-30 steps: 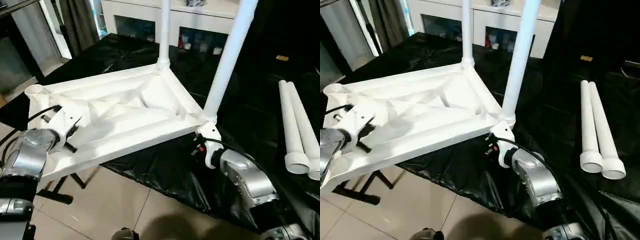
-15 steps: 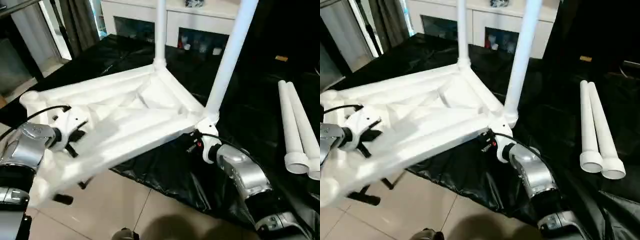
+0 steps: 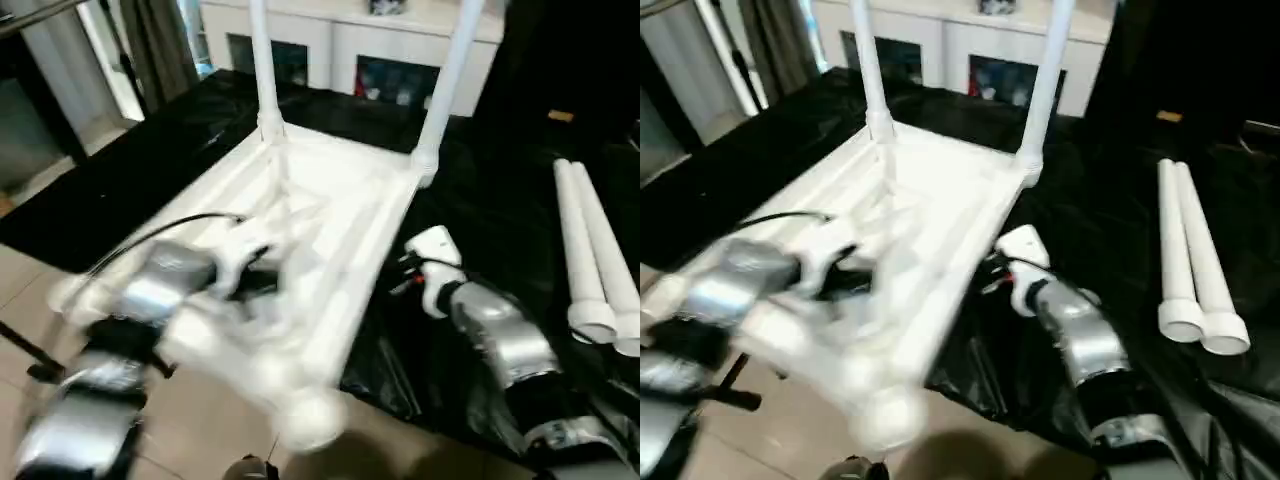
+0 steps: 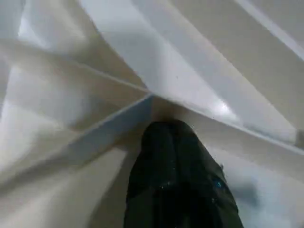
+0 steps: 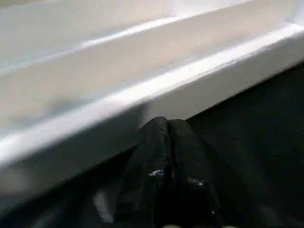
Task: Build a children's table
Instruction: Rotate table base
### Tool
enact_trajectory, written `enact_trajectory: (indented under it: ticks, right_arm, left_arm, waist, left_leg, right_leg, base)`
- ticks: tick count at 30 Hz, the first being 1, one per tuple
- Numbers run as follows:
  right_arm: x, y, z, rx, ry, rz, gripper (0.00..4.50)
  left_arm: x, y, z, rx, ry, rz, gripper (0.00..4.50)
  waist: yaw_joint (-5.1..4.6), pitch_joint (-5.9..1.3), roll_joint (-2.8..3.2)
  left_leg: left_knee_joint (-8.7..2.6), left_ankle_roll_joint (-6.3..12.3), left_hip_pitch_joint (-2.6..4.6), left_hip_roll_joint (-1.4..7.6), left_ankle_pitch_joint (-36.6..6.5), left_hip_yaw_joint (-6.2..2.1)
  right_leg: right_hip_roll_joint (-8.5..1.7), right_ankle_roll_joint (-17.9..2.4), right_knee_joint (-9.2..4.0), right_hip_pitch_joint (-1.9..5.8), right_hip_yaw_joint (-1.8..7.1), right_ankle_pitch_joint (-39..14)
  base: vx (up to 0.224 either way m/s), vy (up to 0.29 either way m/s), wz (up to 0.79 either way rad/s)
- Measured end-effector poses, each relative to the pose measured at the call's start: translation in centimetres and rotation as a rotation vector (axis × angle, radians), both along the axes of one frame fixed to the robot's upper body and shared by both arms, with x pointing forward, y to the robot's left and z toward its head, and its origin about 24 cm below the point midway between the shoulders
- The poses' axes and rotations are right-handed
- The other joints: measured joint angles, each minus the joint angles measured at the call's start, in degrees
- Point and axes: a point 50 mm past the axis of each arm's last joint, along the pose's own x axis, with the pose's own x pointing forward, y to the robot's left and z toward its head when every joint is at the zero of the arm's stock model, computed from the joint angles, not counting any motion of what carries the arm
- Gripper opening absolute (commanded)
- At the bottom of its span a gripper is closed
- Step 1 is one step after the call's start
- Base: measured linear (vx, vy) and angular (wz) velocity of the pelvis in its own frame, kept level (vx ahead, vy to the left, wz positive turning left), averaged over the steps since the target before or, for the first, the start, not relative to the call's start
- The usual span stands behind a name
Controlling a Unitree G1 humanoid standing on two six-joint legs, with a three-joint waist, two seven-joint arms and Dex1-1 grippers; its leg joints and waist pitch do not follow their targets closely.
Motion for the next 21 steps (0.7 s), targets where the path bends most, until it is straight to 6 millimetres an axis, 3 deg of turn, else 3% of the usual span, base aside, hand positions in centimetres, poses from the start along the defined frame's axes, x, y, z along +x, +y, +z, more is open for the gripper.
enact_trajectory:
  ticks: [6,13,21]
  right_arm:
    - [0.2,-0.8,0.6,-0.013,-0.030,-0.040,0.04]
    - [0.5,-1.5,2.2,-0.028,-0.104,-0.061,0.04]
    - [0.0,-2.2,6.6,0.032,-0.238,0.078,0.04]
  left_arm:
    - [2.1,-2.6,0.0,0.032,-0.142,0.083,0.00]
    - [3.5,-4.3,0.8,-0.021,-0.306,0.187,0.00]
    - [3.7,-4.1,3.8,-0.185,-0.444,0.180,0.00]
  waist:
    - [-0.50,0.01,0.08]
    - [-0.25,0.00,0.36]
    - [0.06,0.01,1.22]
  left_leg:
    - [0.07,0.04,-0.07,0.00,0.0,-0.06]
    - [0.16,0.13,-0.10,-0.01,0.1,-0.08]
    - [0.16,0.16,-0.12,0.02,0.1,-0.10]
  right_leg:
    - [0.02,0.1,-0.04,-0.01,-0.02,0.0]
    - [0.01,0.1,-0.09,0.03,-0.03,0.1]
    - [0.01,0.1,-0.10,0.02,-0.06,0.1]
  base:
    - [0.000,0.000,0.00]
    - [0.000,0.000,0.00]
    - [0.000,0.000,0.00]
